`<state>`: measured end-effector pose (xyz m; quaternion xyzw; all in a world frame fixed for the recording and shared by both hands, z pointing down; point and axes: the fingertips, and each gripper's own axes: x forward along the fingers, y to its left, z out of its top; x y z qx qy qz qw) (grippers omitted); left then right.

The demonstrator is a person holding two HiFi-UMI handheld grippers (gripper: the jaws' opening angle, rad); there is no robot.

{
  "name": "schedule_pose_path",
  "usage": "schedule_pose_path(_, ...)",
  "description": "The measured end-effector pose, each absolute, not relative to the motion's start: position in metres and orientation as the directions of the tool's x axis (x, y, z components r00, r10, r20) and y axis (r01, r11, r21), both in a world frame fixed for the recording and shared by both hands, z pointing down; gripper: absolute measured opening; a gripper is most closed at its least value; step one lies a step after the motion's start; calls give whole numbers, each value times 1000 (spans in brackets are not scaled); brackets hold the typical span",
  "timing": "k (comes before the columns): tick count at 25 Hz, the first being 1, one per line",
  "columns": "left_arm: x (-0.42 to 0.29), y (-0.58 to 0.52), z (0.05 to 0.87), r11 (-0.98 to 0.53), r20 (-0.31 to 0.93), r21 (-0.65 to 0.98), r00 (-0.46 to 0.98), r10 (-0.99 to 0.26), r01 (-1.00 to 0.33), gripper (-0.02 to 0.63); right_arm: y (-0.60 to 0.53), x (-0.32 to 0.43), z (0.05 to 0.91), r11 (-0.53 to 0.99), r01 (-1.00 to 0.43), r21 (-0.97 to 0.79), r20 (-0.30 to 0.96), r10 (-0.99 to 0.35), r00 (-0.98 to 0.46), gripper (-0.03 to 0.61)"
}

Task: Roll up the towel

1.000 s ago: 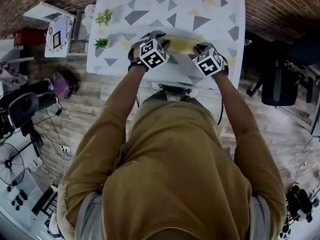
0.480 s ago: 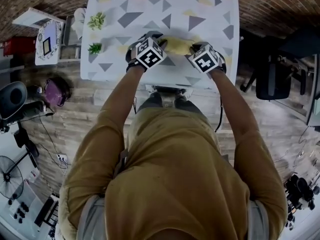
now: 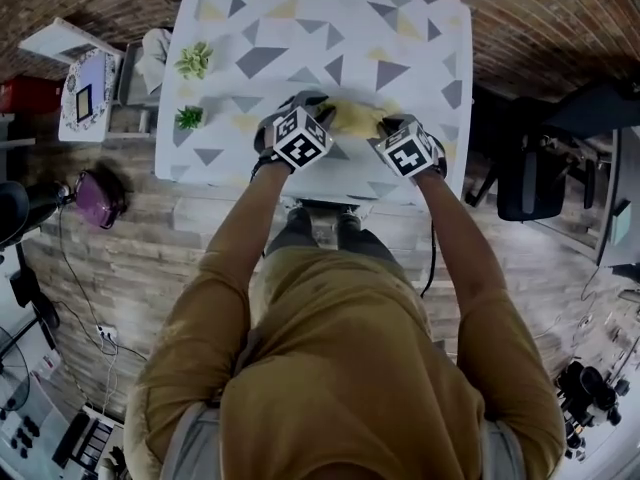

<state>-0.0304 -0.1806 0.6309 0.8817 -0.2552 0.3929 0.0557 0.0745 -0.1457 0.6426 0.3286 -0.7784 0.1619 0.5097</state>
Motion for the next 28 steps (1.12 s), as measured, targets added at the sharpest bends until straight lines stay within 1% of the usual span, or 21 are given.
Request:
schedule_pose_path(8, -43, -175, 631, -870, 747, -96, 542, -385, -484, 137, -146, 74, 643, 733, -648, 209, 888, -419, -188, 36)
schedule_pose_path(12, -46, -175, 628, -849, 746, -46, 548, -380, -526, 137, -146, 74, 642, 713, -664, 225, 871, -453, -190, 38)
schedule_pose_path(18, -63, -186, 603, -759, 663, -13, 563, -494, -651, 137, -151, 84, 625, 626, -750, 211, 802, -550, -233, 37)
schedule_pose_path(24, -70, -177, 575, -716, 586, 17, 587, -559, -698, 137, -157, 88, 594, 510, -854, 103, 712, -638, -295, 37)
schedule_pose_path(27, -72, -174, 561, -700, 548, 20, 594, -589, -713, 137, -157, 94, 584, 482, -872, 79, 685, -662, -304, 37)
schedule_pose_path(28, -74, -174, 557, -688, 533, 31, 594, -602, -725, 133, -156, 96, 582, 475, -877, 75, 677, -670, -305, 27)
